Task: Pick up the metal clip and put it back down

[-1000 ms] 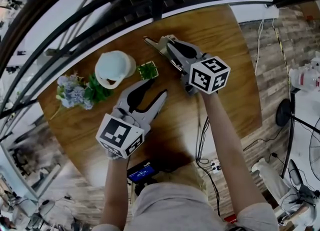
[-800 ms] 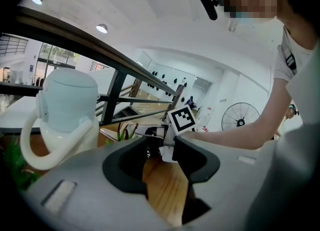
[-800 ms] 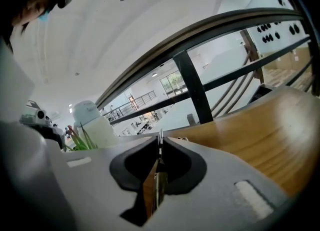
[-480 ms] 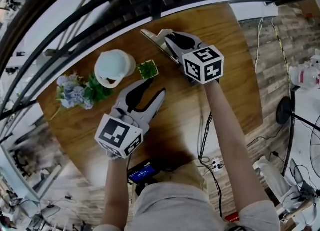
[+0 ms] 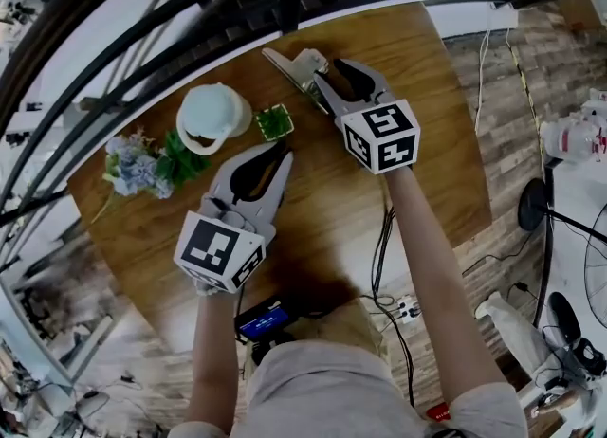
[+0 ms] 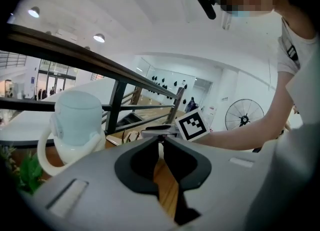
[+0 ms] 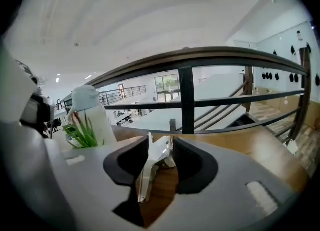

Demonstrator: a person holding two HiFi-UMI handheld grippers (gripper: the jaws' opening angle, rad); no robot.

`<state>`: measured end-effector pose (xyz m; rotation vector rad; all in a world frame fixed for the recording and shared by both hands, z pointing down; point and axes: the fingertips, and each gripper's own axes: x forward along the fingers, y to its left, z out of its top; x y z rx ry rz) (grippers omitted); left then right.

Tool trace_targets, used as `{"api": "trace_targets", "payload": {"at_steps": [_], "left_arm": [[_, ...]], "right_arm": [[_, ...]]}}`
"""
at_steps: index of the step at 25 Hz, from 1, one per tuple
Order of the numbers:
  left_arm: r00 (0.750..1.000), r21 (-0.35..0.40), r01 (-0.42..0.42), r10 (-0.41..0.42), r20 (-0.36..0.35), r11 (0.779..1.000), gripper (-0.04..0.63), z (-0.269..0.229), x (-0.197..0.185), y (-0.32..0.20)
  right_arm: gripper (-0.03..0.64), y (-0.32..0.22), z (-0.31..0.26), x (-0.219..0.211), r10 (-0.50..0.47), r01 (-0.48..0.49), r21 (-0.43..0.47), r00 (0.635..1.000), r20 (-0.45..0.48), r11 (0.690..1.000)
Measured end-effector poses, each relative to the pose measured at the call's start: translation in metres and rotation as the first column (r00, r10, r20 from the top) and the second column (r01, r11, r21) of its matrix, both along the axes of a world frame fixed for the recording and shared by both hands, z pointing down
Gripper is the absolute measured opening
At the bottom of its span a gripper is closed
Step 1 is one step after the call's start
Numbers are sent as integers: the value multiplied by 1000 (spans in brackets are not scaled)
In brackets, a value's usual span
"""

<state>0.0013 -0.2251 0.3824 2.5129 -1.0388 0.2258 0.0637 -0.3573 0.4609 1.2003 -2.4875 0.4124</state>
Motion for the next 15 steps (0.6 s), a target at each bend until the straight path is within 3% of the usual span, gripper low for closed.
{"api": "trace_targets", "payload": {"at_steps": [2, 5, 15], "left_arm": [[1000, 21, 11, -11, 12, 1000, 1, -5, -2, 4], [1000, 43, 17, -18, 21, 999, 8, -11, -5, 11], [1000, 116, 14, -16, 22, 993, 12, -32, -21, 41]], "right_arm": [[92, 11, -13, 3, 20, -20, 33, 1000, 5, 999], [8, 31, -26, 8, 57, -57, 55, 998, 11, 997], [2, 106, -64, 17, 154, -159, 76, 986, 66, 984]]}}
